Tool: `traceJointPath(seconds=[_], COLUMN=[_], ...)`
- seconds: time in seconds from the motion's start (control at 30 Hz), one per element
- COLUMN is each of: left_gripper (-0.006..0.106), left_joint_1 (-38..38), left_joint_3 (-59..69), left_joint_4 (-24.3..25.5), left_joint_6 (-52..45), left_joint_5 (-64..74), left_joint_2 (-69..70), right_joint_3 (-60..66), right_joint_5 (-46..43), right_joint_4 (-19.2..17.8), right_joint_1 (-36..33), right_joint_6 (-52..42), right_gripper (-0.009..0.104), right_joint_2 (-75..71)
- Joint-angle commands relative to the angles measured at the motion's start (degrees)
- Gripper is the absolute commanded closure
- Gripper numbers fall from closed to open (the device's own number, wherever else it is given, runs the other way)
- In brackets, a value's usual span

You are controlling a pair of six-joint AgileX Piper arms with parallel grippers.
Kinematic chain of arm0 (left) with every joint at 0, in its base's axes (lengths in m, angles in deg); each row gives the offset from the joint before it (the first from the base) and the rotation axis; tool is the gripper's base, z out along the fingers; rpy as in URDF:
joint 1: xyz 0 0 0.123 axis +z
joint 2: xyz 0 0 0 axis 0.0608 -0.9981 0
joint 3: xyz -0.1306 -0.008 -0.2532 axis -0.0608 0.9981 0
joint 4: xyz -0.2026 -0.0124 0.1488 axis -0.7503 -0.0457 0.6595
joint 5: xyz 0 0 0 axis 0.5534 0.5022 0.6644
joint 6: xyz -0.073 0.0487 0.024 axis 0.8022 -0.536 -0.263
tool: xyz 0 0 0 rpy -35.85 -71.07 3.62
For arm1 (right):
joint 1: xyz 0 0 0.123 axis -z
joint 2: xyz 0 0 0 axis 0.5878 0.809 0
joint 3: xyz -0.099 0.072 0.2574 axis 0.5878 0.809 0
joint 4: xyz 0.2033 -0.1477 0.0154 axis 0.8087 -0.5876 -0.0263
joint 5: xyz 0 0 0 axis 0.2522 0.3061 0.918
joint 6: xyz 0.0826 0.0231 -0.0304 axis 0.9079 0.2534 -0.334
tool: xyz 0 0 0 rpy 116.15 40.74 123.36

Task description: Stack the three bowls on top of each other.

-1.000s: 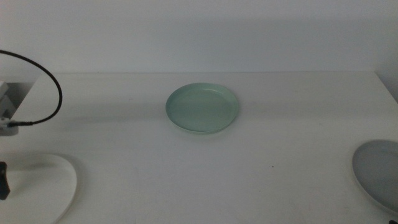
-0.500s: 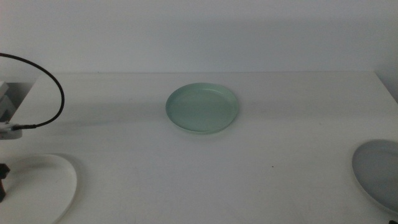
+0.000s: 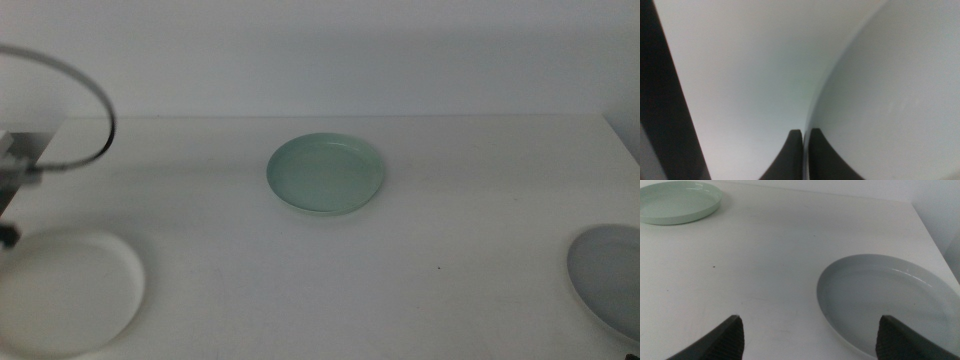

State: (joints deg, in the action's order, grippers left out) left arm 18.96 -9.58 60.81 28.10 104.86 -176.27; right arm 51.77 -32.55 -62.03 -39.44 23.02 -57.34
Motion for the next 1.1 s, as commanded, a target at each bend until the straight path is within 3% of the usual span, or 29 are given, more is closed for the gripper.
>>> traceJointPath(seconds=[0.0,0.27,0.6,1.07], left_gripper=[0.106,0.106,0.106,0.106], left_joint_1=[-3.5,-17.9,-35.5,-47.5], left_joint_3=[-4.5,-11.1,-11.3,-11.3], left_joint_4=[-0.9,-5.8,-12.8,-18.9], left_joint_6=[2.3,7.6,13.8,17.6], left_joint_5=[4.2,11.9,7.1,-2.3], left_joint_2=[5.4,7.0,4.4,-4.0], right_joint_3=[-0.3,-0.3,-0.3,-0.3], right_joint_5=[-3.4,-3.4,-3.4,-3.4], right_joint_4=[-0.5,-0.5,-0.5,-0.5], right_joint_1=[0.3,0.3,0.3,0.3], right_joint_6=[-0.3,-0.3,-0.3,-0.3], right_gripper=[0.025,0.025,0.025,0.025], right_joint_2=[-1.6,-1.6,-1.6,-1.6])
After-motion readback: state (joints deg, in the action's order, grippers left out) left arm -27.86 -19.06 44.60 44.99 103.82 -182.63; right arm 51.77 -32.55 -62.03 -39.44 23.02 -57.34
